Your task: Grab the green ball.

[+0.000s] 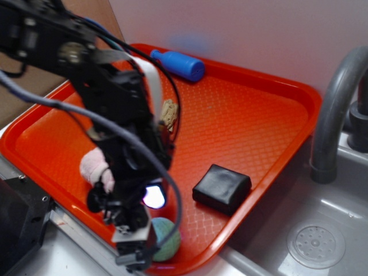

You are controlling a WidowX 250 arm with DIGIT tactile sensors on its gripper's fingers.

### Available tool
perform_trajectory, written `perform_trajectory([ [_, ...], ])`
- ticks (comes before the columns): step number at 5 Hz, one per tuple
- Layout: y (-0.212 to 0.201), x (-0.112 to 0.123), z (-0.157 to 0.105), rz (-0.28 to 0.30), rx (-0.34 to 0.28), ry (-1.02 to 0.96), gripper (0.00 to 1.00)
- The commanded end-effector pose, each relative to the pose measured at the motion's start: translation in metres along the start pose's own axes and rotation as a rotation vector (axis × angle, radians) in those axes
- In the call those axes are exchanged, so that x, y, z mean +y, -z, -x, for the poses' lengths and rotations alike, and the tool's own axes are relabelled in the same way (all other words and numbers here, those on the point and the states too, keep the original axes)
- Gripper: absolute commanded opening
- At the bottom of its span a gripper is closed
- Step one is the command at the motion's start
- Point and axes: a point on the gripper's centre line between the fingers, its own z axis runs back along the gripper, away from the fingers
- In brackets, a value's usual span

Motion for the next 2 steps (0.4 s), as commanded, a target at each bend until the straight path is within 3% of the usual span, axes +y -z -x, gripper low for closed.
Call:
perform_trajectory([
  [1, 0.0069, -0.0262, -0.0185, -0.051, -0.032, -0.003, 0.31],
  [2, 0.0089, -0.0284, -0.0223, -0.127, 0.022, 0.025, 0.0],
])
